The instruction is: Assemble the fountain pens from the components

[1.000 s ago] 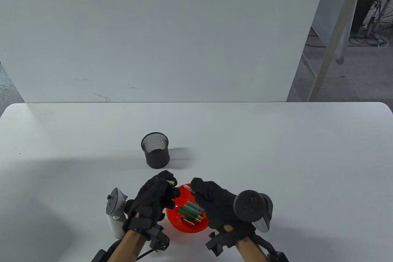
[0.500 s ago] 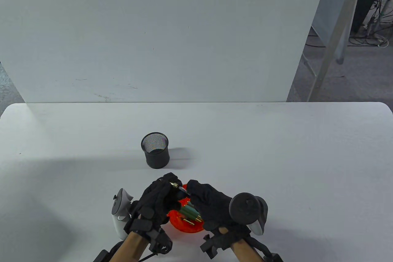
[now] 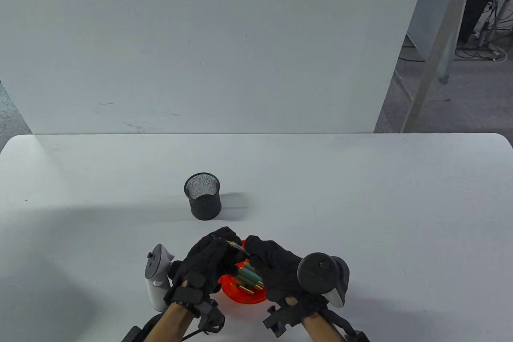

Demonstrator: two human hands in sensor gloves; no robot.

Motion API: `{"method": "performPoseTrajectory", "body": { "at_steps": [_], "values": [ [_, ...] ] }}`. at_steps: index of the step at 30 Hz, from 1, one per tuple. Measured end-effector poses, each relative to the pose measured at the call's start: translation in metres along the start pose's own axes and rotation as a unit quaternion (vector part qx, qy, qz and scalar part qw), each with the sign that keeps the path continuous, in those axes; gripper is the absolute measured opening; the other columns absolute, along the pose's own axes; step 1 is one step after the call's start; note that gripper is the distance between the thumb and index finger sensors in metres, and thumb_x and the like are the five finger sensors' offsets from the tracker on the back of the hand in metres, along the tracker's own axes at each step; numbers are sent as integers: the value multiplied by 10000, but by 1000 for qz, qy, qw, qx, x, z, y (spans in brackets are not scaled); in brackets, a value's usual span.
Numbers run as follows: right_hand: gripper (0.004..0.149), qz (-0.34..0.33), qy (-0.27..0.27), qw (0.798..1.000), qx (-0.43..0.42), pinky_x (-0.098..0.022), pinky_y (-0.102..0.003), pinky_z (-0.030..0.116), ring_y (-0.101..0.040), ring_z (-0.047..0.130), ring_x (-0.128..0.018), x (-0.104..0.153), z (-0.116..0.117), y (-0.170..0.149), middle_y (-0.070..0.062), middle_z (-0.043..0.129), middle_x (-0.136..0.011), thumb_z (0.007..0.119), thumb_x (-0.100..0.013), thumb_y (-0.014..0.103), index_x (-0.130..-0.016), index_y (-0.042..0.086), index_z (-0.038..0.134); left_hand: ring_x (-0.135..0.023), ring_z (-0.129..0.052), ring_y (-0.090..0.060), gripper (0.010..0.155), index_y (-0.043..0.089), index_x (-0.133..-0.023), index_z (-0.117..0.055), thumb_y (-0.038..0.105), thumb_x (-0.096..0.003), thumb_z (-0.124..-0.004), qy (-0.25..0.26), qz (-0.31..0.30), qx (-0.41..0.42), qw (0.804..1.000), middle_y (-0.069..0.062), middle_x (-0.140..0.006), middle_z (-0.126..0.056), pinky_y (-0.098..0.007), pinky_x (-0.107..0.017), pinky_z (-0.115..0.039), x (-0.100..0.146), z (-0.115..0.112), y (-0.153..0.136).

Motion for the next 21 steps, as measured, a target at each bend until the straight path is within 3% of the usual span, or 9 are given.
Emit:
{"method": "performPoseTrajectory", "body": {
  "at_steps": [7, 21],
  "values": [
    [445, -16, -4, 998, 68, -312, -327, 906, -191, 963, -489, 1, 0, 7, -118, 905, -844, 773, -539, 247, -970, 138, 772, -751, -1012, -196, 446, 303, -991, -760, 461, -576, -792, 24, -14, -106, 994, -7, -928, -901, -394, -478, -885, 2, 1, 9],
    [432, -10, -5, 999, 47, -284, -320, 916, -183, 978, -455, 0, -2, 8, -136, 940, -796, 779, -534, 246, -940, 104, 811, -719, -1030, -194, 445, 285, -976, -785, 458, -567, -811, 19, -13, -116, 993, -12, -895, -927, -401, -465, -887, 1, 0, 6]
  ]
}}
Point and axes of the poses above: the tracker on the back of each hand, its own y axis roughly to the thumb side, its own x axis roughly from the fingertips to the wrist, z = x × y, the point moved 2 cm from there along -x, roughly from the wrist to the fingertips
